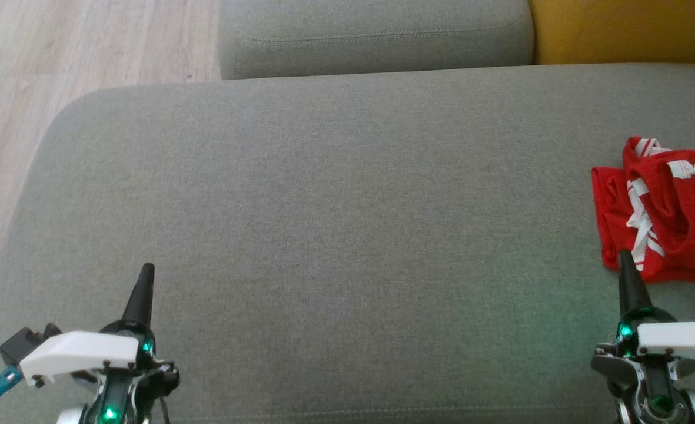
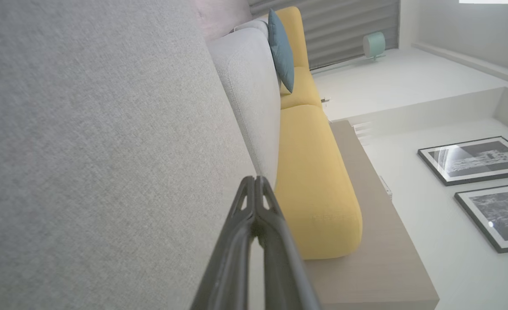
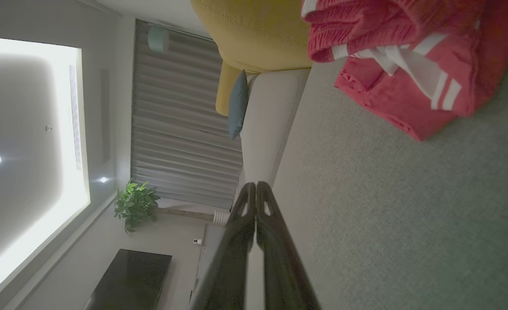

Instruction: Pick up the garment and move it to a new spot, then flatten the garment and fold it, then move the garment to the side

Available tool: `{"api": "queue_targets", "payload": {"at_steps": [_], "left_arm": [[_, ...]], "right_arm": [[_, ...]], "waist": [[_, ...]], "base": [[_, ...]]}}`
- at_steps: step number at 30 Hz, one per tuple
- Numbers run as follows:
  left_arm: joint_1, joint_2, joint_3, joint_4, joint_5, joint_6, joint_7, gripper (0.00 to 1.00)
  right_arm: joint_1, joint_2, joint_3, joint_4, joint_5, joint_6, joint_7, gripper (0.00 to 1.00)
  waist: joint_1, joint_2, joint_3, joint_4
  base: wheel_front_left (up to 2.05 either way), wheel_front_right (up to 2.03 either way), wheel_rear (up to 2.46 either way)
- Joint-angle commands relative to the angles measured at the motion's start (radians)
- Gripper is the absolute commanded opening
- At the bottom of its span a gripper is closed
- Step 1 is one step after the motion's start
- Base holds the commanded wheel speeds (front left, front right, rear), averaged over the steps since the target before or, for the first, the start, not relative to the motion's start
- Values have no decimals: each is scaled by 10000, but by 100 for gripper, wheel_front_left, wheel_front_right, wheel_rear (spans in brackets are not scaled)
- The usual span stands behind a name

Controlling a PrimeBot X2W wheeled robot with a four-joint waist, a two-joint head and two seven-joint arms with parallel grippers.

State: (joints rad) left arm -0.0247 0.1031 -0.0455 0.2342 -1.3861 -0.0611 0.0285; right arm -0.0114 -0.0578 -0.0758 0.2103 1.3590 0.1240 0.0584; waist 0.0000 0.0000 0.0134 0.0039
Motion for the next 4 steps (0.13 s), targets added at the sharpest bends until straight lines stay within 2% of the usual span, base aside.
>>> {"api": "queue_targets", "payload": {"at_steps": [1,4], "left_arm": [[-572,32,464,-231,-333,-139,81,0],[-606,-14,578,-184,-645,-219,153,0]], "right_arm": [[-551,-211,113,-241,400,56,58,0],[-605,-211,99,-161,748,58,83,0]], "waist": [[0,0,-9,-3],[0,0,-22,-9]], "base": [[0,0,0],[0,0,0]]}}
